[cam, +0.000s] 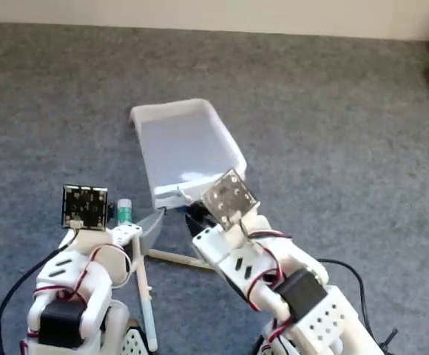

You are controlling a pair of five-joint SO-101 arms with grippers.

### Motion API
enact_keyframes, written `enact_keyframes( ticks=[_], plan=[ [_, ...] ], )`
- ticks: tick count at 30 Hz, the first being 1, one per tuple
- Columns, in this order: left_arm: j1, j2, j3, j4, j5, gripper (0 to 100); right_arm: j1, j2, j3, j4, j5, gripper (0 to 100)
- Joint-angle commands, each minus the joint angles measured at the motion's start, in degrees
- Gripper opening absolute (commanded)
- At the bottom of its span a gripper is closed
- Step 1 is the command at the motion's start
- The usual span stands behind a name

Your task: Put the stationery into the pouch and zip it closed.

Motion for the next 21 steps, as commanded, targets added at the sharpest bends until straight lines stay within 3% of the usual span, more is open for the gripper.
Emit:
enact_keyframes(
  ticks=[1, 8, 14, 21],
  plan=[
    [3.12, 0.31, -6.46, 1.67, 0.62, 31, -1.45, -3.74, -3.65, 0.13, 0.35, 0.3],
    [2.77, 0.31, -5.49, 1.49, 0.62, 30, -1.54, -7.16, -3.21, 0.31, 0.35, 0.3],
    [-1.63, 0.31, 1.01, -7.82, 0.70, 30, -5.41, -8.66, -3.56, 6.02, 0.35, 0.3],
    [-1.80, 0.31, 2.24, -8.97, 0.70, 29, -5.93, -8.84, -3.56, 6.55, 0.35, 0.3]
  ],
)
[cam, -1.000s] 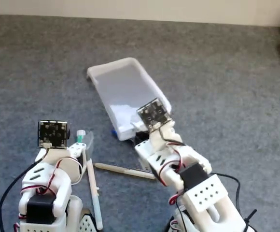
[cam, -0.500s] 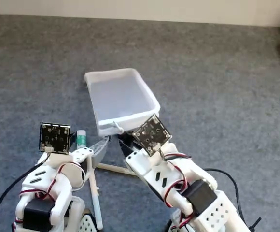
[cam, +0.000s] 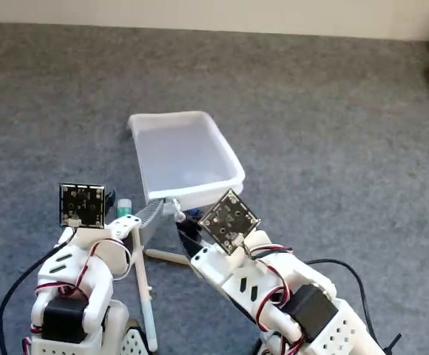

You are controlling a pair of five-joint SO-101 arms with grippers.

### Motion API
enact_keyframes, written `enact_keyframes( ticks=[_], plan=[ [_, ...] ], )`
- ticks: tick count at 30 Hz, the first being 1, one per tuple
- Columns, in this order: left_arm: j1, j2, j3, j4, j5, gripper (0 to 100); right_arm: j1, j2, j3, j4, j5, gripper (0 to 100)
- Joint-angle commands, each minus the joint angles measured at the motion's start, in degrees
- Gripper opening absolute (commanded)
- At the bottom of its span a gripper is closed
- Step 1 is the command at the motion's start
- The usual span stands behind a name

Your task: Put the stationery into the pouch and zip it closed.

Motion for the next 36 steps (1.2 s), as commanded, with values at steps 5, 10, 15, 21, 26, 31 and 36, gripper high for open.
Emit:
enact_keyframes(
  ticks=[5, 10, 15, 21, 26, 31, 36],
  plan=[
    [-1.01, 0.40, 1.98, -3.34, -2.90, 18, -0.40, -1.45, -3.56, 0.31, 0.35, 0.3],
    [-0.92, 0.40, 2.86, -4.31, -5.80, 5, 1.89, -1.45, -3.21, 0.40, 0.35, 0.3],
    [-1.10, 0.40, 2.51, -4.04, -5.80, 1, 8.40, -1.45, -3.12, 0.40, 0.35, 0.3],
    [-1.10, 0.40, 2.51, -3.96, -5.80, 1, 14.11, -1.45, -3.12, 0.40, 0.35, 0.3],
    [-1.10, 0.40, 2.42, -3.96, -5.71, 1, 11.56, -1.19, -3.03, 2.24, 0.35, 0.3],
    [-1.10, 0.40, 2.42, -3.96, -5.63, 1, 1.71, -1.01, -2.51, 4.97, -0.26, 8.6],
    [-1.10, 0.40, 2.42, -3.96, -5.54, 1, -3.74, -0.92, 2.86, -0.13, -6.59, 19.6]
  ],
)
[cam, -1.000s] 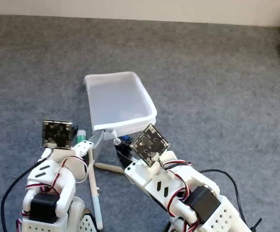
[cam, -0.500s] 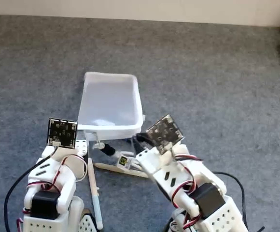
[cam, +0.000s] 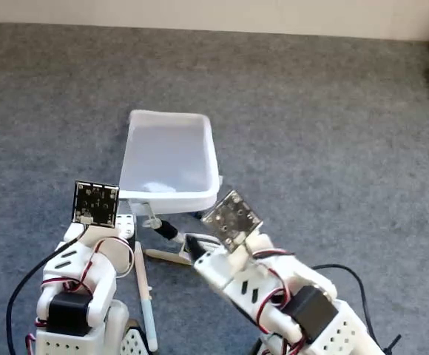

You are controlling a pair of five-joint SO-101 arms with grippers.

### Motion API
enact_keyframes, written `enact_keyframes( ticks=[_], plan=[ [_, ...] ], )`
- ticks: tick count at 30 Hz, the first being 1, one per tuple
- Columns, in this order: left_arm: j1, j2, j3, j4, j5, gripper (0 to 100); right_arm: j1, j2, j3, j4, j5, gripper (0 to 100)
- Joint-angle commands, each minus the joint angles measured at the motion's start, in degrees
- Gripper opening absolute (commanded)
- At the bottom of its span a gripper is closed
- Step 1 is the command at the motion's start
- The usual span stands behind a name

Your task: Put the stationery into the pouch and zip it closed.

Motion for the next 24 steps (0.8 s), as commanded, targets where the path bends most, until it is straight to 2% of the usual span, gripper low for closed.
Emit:
enact_keyframes(
  ticks=[1, 7, 16, 24],
  plan=[
    [-0.66, -0.13, -1.01, -1.05, -0.18, 1, -3.30, -0.40, 2.86, -6.02, -2.37, 19.9],
    [-0.66, -0.13, -1.01, -1.05, -0.18, 1, -6.11, -0.40, 11.03, -18.07, -2.37, 20.2],
    [-0.48, -0.13, -1.01, -1.05, -0.18, 1, -6.55, 0.04, 12.97, -24.22, -2.64, 20.2],
    [-0.40, -0.13, -1.01, -1.05, -0.18, 1, -6.55, 15.78, 11.56, -29.76, -2.73, 20.2]
  ],
)
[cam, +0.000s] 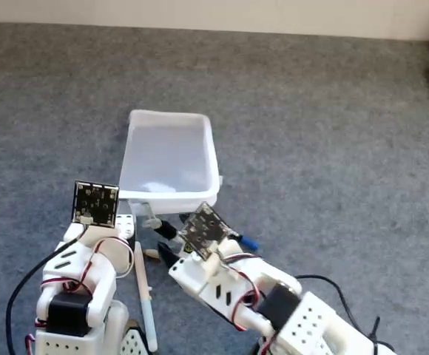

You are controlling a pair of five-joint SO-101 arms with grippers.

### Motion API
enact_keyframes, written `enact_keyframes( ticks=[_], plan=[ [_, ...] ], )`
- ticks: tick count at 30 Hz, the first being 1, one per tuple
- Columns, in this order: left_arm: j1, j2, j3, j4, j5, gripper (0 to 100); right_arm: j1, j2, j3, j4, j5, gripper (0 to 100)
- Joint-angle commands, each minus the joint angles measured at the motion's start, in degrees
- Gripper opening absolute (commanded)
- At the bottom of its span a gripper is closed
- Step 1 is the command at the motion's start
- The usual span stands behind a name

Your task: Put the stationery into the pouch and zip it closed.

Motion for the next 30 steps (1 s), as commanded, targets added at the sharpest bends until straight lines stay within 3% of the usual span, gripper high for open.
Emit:
enact_keyframes(
  ticks=[1, 12, 21, 30],
  plan=[
    [-0.48, -0.13, -1.01, -1.05, -0.18, 1, -0.31, 7.87, -3.03, -4.26, -0.79, 20.2],
    [-0.57, -0.13, -1.01, -1.05, -0.18, 1, -0.04, 22.64, -5.32, -15.96, -0.79, 20.2],
    [-0.57, -0.13, -1.01, -1.05, -0.18, 1, 4.44, 27.91, -5.32, -22.46, -0.79, 19.7],
    [-0.57, -0.13, -1.01, -1.05, -0.18, 1, 4.70, 27.82, -5.32, -22.20, -0.35, 0.2]
  ],
)
